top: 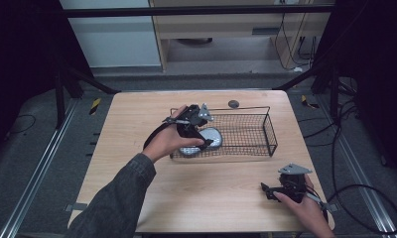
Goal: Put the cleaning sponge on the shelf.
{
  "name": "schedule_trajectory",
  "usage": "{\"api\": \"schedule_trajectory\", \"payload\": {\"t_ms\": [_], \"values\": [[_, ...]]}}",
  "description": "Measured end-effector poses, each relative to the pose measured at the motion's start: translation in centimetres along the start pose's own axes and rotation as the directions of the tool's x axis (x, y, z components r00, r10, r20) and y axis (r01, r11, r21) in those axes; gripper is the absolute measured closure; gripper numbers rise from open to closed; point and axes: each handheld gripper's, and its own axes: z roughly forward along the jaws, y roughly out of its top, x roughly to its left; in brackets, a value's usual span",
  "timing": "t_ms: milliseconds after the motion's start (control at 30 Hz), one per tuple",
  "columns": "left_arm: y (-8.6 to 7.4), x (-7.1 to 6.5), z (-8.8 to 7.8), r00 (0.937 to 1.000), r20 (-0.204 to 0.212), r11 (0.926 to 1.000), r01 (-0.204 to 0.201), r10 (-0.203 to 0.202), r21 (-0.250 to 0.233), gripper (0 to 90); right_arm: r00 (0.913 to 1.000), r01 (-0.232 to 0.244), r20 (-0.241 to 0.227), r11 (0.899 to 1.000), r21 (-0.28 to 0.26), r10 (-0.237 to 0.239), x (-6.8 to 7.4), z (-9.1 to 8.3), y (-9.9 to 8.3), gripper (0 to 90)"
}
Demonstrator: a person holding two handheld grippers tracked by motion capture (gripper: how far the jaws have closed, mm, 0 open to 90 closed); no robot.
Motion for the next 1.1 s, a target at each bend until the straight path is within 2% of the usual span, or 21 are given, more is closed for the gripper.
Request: {"api": "schedule_trajectory", "payload": {"t_ms": [33, 133, 167, 367, 500, 600, 900, 1000, 1033, 1100], "values": [[-0.1, -0.4, -0.4, 0.9999, -0.002, 0.9998, 0.017, -0.017, -0.014, 5.0, 1.0000, -0.001, 0.000, 1.000, 0.000, 0.001, 0.0, 0.0, 0.0, 0.3], [-0.3, -0.8, -0.8, 0.9995, -0.010, 0.9993, 0.029, -0.029, -0.025, 4.9, 1.0000, 0.000, 0.000, 1.000, 0.000, 0.000, 0.0, 0.0, 0.0, 0.3], [-0.5, -1.2, -1.3, 0.9985, -0.023, 0.9980, 0.048, -0.049, -0.041, 4.9, 1.0000, -0.001, 0.000, 1.000, 0.000, 0.001, 0.0, 0.0, 0.0, 0.3], [-1.5, -2.5, -2.6, 0.9961, -0.051, 0.9953, 0.069, -0.073, -0.067, 4.6, 1.0000, -0.001, 0.000, 1.000, 0.000, 0.001, 0.0, 0.0, 0.0, 0.3], [-2.2, -3.0, -3.2, 0.9949, -0.050, 0.9940, 0.084, -0.088, -0.071, 4.0, 1.0000, 0.000, 0.000, 1.000, 0.000, 0.000, 0.0, 0.0, 0.0, 0.3], [-3.4, -3.3, -4.0, 0.9923, -0.073, 0.9933, 0.095, -0.100, -0.067, 3.6, 1.0000, 0.000, 0.000, 1.000, 0.000, 0.000, 0.0, 0.0, 0.0, 0.3], [-6.2, -2.8, -5.6, 0.9847, -0.096, 0.9874, 0.139, -0.146, -0.076, 3.8, 1.0000, 0.001, 0.000, 1.000, 0.000, -0.001, 0.0, 0.0, 0.0, 0.3], [-7.5, -2.6, -6.3, 0.9792, -0.107, 0.9831, 0.164, -0.172, -0.082, 3.8, 1.0000, 0.000, 0.001, 1.000, 0.000, 0.000, 0.0, 0.0, 0.0, 0.3], [-7.5, -2.6, -6.3, 0.9792, -0.107, 0.9831, 0.164, -0.172, -0.082, 3.8, 1.0000, 0.000, 0.001, 1.000, 0.000, 0.000, 0.0, 0.0, 0.0, 0.3], [-8.4, -2.5, -6.8, 0.9741, -0.122, 0.9794, 0.180, -0.191, -0.091, 3.8, 1.0000, 0.000, 0.000, 1.000, 0.000, 0.000, 0.0, 0.0, 0.0, 0.3]]}}
